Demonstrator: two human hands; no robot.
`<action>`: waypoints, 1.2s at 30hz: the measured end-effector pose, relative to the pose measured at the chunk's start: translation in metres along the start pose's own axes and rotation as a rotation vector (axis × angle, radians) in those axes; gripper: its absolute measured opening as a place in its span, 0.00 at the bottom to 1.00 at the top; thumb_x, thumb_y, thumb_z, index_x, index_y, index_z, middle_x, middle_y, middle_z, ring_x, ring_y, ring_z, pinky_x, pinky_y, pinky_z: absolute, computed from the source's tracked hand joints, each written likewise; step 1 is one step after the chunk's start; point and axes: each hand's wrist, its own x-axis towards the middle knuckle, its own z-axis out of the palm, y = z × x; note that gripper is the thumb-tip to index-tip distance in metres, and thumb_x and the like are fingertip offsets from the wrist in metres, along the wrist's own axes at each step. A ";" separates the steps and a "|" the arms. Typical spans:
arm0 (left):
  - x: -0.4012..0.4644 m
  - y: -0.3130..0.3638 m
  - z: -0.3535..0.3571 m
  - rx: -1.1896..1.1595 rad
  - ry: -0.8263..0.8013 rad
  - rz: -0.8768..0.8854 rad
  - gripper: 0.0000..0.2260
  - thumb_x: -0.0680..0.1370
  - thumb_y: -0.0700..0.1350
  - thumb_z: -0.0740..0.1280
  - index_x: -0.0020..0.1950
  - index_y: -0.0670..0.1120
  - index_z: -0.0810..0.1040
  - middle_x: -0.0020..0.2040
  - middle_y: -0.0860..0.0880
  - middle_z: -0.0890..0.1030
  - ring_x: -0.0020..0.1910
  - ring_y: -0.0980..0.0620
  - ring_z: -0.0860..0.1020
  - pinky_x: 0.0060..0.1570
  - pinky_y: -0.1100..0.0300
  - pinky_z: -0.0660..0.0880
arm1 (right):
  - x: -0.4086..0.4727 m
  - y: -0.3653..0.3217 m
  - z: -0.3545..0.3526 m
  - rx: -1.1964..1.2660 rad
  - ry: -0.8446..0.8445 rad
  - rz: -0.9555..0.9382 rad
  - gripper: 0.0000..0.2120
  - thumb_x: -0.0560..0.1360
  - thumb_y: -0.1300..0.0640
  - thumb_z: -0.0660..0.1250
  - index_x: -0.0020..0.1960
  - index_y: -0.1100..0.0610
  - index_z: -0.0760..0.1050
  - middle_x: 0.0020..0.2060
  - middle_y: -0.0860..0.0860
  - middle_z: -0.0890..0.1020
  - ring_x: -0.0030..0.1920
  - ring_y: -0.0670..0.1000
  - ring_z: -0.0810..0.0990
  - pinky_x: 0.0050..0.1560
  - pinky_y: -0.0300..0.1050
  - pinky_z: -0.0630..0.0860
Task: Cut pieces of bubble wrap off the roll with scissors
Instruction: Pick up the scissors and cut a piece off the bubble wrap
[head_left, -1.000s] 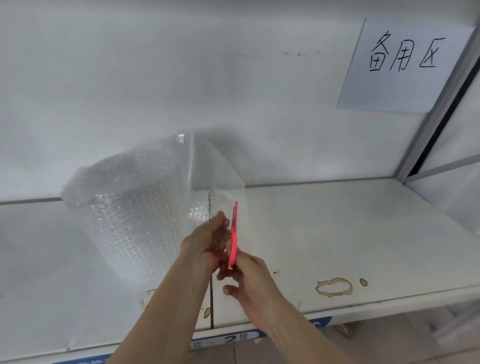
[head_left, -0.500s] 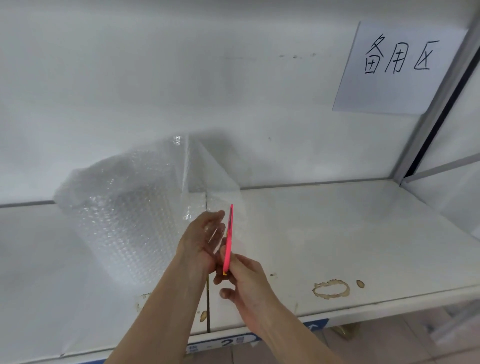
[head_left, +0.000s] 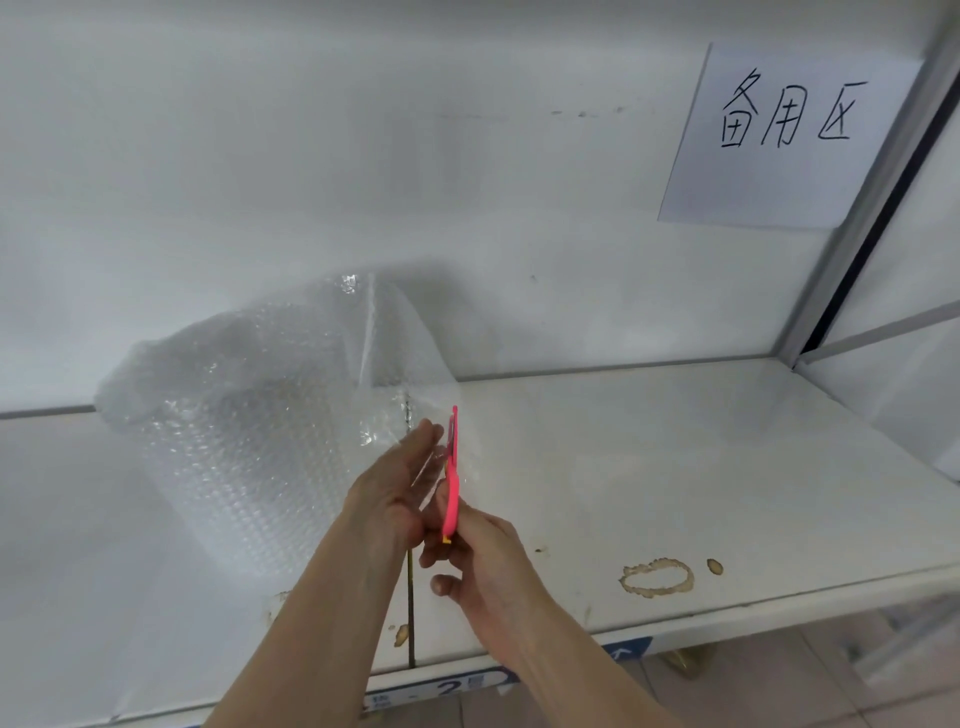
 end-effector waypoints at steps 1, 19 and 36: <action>-0.001 0.001 0.001 -0.005 -0.004 -0.011 0.21 0.65 0.43 0.78 0.58 0.43 0.83 0.45 0.50 0.85 0.50 0.51 0.80 0.44 0.55 0.78 | 0.000 -0.001 0.000 0.005 0.002 0.002 0.15 0.75 0.46 0.69 0.41 0.58 0.79 0.36 0.55 0.78 0.34 0.48 0.76 0.30 0.40 0.68; 0.000 0.001 -0.004 0.069 -0.117 -0.090 0.06 0.74 0.46 0.73 0.42 0.44 0.81 0.32 0.49 0.82 0.34 0.49 0.75 0.38 0.53 0.69 | 0.006 -0.009 0.001 0.015 0.049 -0.012 0.14 0.75 0.46 0.69 0.38 0.56 0.77 0.32 0.51 0.76 0.32 0.48 0.74 0.32 0.42 0.67; -0.002 -0.002 -0.004 0.177 -0.165 -0.098 0.07 0.78 0.47 0.68 0.42 0.47 0.78 0.40 0.50 0.80 0.24 0.51 0.69 0.27 0.63 0.61 | 0.010 -0.013 0.001 0.024 0.078 -0.041 0.17 0.73 0.43 0.70 0.35 0.55 0.76 0.32 0.51 0.76 0.33 0.48 0.73 0.35 0.43 0.66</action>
